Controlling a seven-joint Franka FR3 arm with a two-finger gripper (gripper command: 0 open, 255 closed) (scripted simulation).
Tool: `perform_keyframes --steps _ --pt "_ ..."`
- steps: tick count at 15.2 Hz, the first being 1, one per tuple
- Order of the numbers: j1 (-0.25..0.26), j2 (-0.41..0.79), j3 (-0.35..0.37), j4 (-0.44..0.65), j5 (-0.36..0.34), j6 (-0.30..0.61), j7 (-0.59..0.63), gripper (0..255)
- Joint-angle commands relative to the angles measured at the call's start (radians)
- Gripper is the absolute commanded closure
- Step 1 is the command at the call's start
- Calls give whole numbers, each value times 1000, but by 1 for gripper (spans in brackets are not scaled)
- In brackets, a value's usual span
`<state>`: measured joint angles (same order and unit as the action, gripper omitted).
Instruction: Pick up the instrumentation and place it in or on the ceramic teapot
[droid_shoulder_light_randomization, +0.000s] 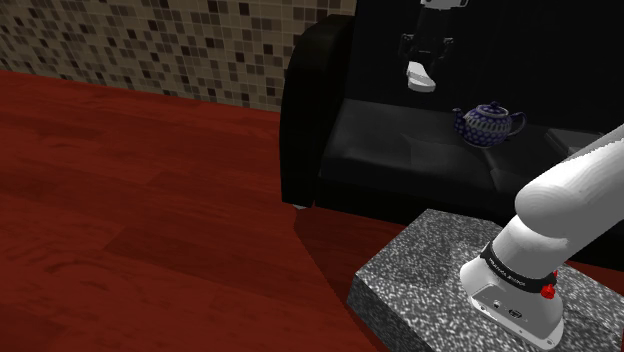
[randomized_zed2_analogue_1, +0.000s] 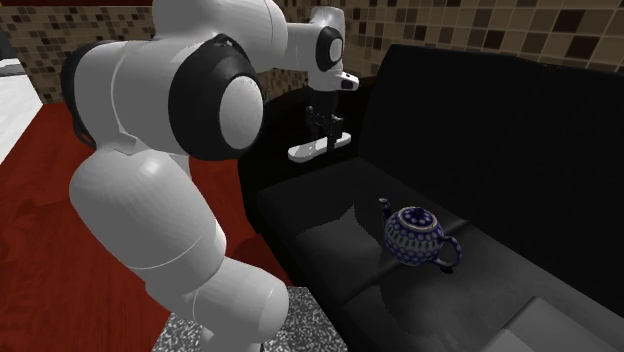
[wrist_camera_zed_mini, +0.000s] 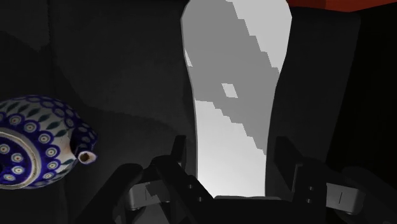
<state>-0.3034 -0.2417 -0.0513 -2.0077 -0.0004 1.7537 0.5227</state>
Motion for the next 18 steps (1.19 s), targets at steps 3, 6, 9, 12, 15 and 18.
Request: perform_keyframes --steps 3,6,9,12,15,18 --pt "-37 -38 -56 -25 -18 -12 -87 255" --pt "-66 -53 -102 -35 -35 -17 -157 255" --pt "-95 -59 -149 -35 -51 -21 -229 255" --pt "-123 -55 -198 -25 -65 -25 -301 255" --pt "-151 -41 -247 -5 -76 -29 -376 255" --pt "-177 -18 -298 25 -83 -33 -452 255"
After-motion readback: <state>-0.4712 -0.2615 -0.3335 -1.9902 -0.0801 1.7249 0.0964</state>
